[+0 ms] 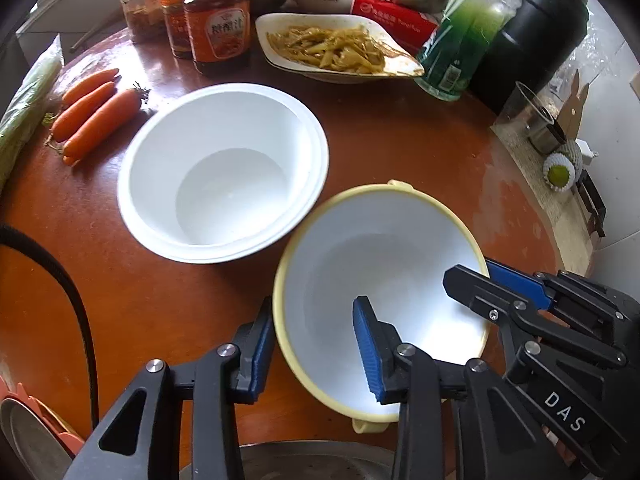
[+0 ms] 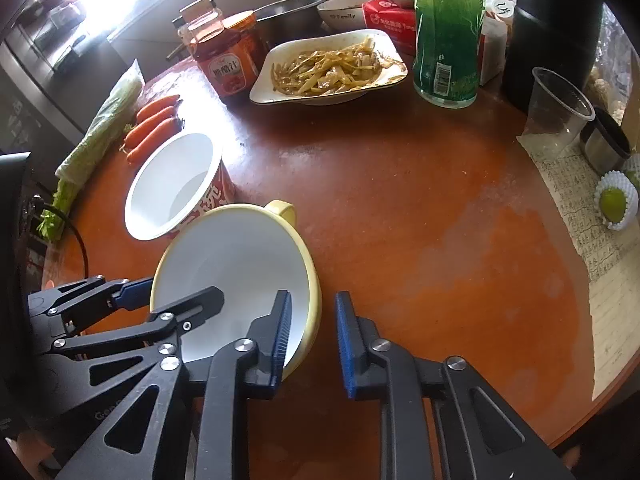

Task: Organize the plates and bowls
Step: 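Lift the yellow-rimmed bowl with the right tool over the steel bowl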

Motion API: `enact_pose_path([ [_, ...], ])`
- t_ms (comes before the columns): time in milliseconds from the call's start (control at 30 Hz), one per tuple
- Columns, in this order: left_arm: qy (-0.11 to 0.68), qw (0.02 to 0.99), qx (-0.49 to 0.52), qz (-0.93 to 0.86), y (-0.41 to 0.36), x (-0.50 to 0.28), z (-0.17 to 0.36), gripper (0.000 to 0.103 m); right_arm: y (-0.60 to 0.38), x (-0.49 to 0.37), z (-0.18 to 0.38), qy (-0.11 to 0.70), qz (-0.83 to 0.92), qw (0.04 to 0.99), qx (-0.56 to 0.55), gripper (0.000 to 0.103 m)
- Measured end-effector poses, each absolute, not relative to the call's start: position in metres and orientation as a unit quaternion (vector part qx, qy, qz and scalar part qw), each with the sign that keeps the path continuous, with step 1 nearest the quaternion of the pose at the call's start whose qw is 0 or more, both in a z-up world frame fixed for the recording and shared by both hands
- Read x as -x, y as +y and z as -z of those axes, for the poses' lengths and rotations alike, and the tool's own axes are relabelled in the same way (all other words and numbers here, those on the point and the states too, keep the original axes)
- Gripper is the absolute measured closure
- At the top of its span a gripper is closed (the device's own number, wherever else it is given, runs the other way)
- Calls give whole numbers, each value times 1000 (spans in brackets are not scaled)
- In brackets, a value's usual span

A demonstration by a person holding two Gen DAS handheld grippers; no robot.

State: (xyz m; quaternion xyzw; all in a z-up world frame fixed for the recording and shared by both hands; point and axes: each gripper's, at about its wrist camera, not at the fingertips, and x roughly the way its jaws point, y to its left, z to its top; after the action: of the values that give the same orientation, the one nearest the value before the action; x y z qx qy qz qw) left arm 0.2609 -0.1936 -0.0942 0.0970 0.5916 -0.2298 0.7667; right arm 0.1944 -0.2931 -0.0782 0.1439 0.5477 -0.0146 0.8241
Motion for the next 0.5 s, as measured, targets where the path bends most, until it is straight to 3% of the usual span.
enact_pose_path([
  [267,583,777,-83,221,-189,-264,94,85,-292,-194,81,548,21,824,-141,92],
  [500,577,783,-80,220,-186,-262,93,89,-293,-194,81,547,28,825,-139,94],
])
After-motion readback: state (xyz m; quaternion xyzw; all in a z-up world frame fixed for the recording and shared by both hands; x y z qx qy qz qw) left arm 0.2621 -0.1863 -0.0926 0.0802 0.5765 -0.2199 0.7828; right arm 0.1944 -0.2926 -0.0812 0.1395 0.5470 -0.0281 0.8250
